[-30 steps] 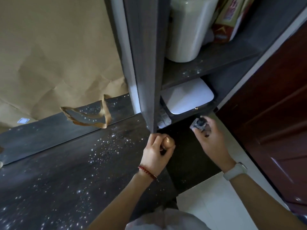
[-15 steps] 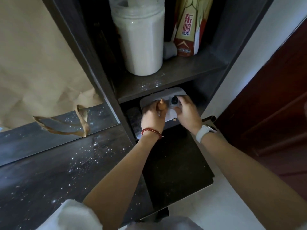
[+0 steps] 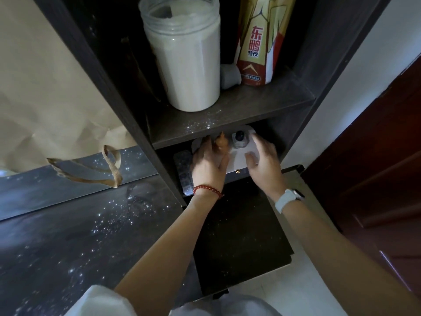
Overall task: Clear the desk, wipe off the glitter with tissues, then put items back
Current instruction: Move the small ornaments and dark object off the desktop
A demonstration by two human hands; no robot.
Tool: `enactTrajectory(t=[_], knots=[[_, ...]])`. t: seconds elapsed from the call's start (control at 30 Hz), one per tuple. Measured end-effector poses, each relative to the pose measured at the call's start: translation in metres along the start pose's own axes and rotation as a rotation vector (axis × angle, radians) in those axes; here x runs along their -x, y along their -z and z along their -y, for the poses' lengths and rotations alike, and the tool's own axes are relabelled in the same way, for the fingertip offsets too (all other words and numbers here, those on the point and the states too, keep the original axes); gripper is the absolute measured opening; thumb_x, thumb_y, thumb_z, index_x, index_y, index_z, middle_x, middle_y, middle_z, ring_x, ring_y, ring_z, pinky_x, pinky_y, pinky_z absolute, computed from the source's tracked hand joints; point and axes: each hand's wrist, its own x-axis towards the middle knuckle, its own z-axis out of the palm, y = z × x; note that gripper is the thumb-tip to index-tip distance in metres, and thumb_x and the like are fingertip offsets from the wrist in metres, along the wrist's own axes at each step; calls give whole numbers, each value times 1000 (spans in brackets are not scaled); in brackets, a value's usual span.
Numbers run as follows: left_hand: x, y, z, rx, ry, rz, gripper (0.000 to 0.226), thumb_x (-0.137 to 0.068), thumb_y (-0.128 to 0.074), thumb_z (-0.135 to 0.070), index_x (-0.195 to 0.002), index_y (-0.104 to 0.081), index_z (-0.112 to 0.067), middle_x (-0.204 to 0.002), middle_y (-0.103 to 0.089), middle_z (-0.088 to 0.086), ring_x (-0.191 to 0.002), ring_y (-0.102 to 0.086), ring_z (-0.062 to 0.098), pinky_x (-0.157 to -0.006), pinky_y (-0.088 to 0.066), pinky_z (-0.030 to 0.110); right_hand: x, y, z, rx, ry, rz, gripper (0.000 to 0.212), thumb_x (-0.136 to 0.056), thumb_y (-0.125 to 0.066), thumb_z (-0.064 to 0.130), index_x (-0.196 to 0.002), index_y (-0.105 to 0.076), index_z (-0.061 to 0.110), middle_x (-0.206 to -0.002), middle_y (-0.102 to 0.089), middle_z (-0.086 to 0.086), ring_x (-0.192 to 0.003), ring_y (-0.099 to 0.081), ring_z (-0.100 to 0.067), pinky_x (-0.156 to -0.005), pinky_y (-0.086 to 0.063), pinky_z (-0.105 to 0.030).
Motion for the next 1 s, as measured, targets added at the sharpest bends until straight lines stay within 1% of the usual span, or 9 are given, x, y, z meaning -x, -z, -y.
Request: enactTrajectory(t=[0.07,0.13,0.23,0.33,0.47,0.53,0.6,0.7,1.0], knots=[[26,6,5,-46,-57,8,65,-85,-57,-38,-140,-28,-17,-146,-35,10,-131,-34,30,-105,-32,42,29,-2,5,-48,59,-108,40,-88,-51,15,-126,-47,5,-127,-54,-14,-122,-45,-22,-100,-40,-33],[57,15,22,-127,-134,-17,60,-85,-51,-42,-138,-34,-20,-144,-39,8,-130,-37,28,-104,-34,44,64,-10,9,-66,130,-120,33,-89,-47,19,-118,-53,5,-119,-59,-12,-116,-49,-18,-97,-43,-33],[102,30,71,-283,-162,-19,52,-81,-42,-44,-127,-46,-20,-131,-55,7,-121,-49,27,-98,-41,45,118,-35,13,-82,112,80,34,-89,-42,26,-116,-56,9,-120,-59,-8,-116,-47,-17,-99,-41,-36],[135,54,124,-406,-16,49,54,-78,-39,-44,-124,-52,-17,-130,-56,8,-120,-52,30,-97,-42,51,160,-66,25,-30,68,335,45,-87,-36,35,-121,-54,12,-128,-56,-7,-124,-44,-23,-103,-39,-43],[168,98,179,-448,293,118,55,-90,-43,-40,-140,-29,-22,-151,-28,2,-141,-20,24,-114,-14,47,183,-105,64,-18,117,542,53,-85,-28,38,-122,-54,10,-126,-58,-9,-122,-47,-25,-103,-39,-44],[184,123,202,-470,397,93,56,-92,-40,-41,-143,-21,-25,-153,-20,-1,-142,-12,22,-116,-10,45,187,-123,94,-47,178,577,50,-84,-29,35,-116,-58,9,-116,-64,-7,-112,-55,-23,-98,-44,-40],[201,148,222,-461,468,48,55,-92,-39,-42,-142,-22,-26,-152,-22,-1,-142,-13,21,-116,-12,44,192,-142,124,-53,259,581,44,-83,-32,30,-108,-62,9,-105,-68,-6,-101,-62,-23,-91,-47,-37],[228,189,251,-428,554,-58,53,-92,-41,-39,-140,-25,-26,-151,-26,-1,-141,-17,21,-115,-15,42,204,-176,173,-69,369,612,40,-81,-35,26,-102,-64,8,-98,-70,-6,-92,-64,-27,-84,-53,-40],[292,330,377,-323,663,-259,51,-90,-46,-35,-137,-34,-21,-147,-32,3,-138,-22,23,-112,-21,43,268,-296,335,-81,508,715,32,-85,-45,11,-114,-58,6,-116,-62,-10,-110,-54,-29,-97,-41,-40]])
